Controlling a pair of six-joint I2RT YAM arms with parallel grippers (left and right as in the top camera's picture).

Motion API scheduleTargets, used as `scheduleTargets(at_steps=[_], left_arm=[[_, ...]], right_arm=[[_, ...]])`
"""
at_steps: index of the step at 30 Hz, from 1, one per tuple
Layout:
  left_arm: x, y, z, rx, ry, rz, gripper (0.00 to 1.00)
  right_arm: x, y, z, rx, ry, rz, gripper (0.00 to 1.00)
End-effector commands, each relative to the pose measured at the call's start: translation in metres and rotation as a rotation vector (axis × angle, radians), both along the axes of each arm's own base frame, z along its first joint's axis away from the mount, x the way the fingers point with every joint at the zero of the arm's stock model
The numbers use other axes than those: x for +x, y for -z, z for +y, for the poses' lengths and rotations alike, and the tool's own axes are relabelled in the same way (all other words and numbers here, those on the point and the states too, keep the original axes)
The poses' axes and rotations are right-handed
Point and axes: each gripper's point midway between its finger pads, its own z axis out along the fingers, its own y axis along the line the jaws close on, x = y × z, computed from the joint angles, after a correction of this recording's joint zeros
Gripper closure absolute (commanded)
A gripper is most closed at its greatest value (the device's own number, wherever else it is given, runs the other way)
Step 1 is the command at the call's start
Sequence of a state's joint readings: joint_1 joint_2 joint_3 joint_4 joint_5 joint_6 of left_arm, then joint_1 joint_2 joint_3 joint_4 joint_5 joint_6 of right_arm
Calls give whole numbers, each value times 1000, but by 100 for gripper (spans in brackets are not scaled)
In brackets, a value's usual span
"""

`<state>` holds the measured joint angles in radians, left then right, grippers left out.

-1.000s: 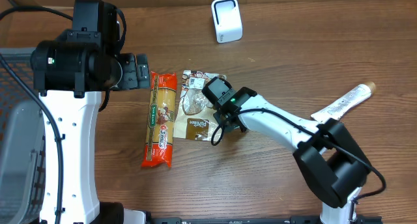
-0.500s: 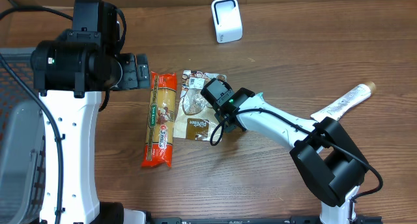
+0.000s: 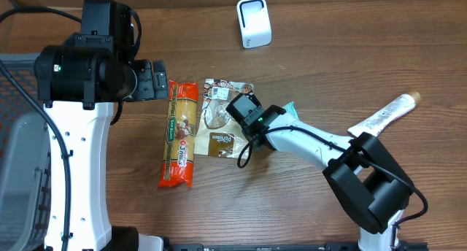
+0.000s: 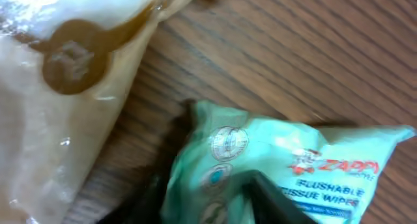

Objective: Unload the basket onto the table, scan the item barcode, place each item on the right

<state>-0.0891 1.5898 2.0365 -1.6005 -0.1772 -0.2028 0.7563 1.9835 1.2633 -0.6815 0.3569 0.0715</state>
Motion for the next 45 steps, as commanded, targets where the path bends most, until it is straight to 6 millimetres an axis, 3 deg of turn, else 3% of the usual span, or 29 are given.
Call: scheduleTargets(at_steps=[1,5,9,13,18,22,25,27,31,36,40,45], left_arm=[[-1,-2,4,9,-16,-7,0],[-1,-2,4,9,-16,-7,0],[-1,-2,4,9,-16,-7,0],[-1,-2,4,9,-16,-7,0],[-1,-2,4,9,-16,-7,0],[-1,-2,4,9,-16,-7,0],[-1,-2,4,9,-16,-7,0],[-1,-2,4,9,-16,-7,0],[-1,-2,4,9,-16,-7,0],[-1,-2,4,9,-16,-7,0],[-1,-2,4,9,-16,-7,0],[-1,-2,4,9,-16,-7,0]], right_arm=[[-22,29,-17,-38,10,91,72],[-22,28,-16,-38,9,89,96],[-21,17,-14,-44,10,102,96],[-19,-19,-7,-19,27,129,96],[-25,-98,23,221,-17,219,96],[-38,-186,55,646,-141,306,96],[-43,-233,55,964,-254,407,96],[-41,-247,46,1118,-291,461,96],[-36,-237,27,1287,-284,533,96],[-44,-185,23,1449,-269,639,96],[-43,-147,21,1436,-228,650,96],[-29,-91,10,1237,-88,609,96]])
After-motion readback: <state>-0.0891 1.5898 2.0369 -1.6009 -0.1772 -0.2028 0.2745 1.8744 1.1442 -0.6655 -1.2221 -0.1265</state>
